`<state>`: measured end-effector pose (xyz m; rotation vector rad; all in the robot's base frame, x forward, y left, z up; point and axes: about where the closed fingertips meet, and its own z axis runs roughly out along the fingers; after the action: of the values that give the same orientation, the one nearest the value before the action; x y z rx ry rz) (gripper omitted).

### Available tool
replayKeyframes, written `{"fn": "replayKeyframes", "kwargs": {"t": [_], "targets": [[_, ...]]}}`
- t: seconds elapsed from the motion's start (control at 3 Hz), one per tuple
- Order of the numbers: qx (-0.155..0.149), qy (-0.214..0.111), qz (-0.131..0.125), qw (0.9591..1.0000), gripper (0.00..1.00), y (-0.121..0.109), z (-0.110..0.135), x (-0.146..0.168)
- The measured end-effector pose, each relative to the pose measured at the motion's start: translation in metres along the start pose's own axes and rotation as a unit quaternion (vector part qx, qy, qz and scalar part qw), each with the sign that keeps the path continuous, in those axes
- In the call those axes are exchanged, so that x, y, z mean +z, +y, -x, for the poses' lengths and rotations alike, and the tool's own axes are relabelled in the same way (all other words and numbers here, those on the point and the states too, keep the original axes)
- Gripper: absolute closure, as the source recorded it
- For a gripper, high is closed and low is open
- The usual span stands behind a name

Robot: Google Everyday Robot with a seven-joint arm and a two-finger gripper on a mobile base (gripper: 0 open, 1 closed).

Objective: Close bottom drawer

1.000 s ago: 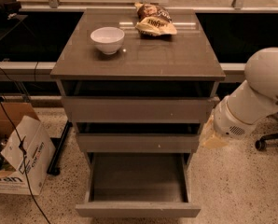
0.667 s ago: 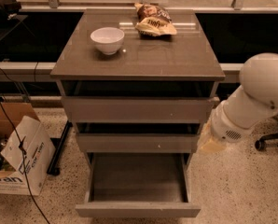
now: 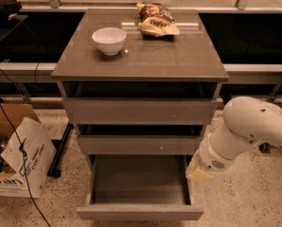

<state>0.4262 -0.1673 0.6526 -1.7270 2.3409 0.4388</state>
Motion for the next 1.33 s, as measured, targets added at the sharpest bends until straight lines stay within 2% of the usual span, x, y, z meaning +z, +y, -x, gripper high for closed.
{"fn": "replayKeyframes", "kwargs": {"t": [0.33, 0.67, 1.0, 1.33], "targets": [[0.017, -0.033, 0.027, 0.9989, 1.00, 0.004, -0.018, 0.049], [0.039, -0.044, 0.044, 0.9973, 1.00, 0.000, -0.038, 0.105], [0.039, -0.044, 0.044, 0.9973, 1.00, 0.000, -0.038, 0.105], [0.050, -0.077, 0.025, 0.9955, 1.00, -0.008, -0.039, 0.139]]}}
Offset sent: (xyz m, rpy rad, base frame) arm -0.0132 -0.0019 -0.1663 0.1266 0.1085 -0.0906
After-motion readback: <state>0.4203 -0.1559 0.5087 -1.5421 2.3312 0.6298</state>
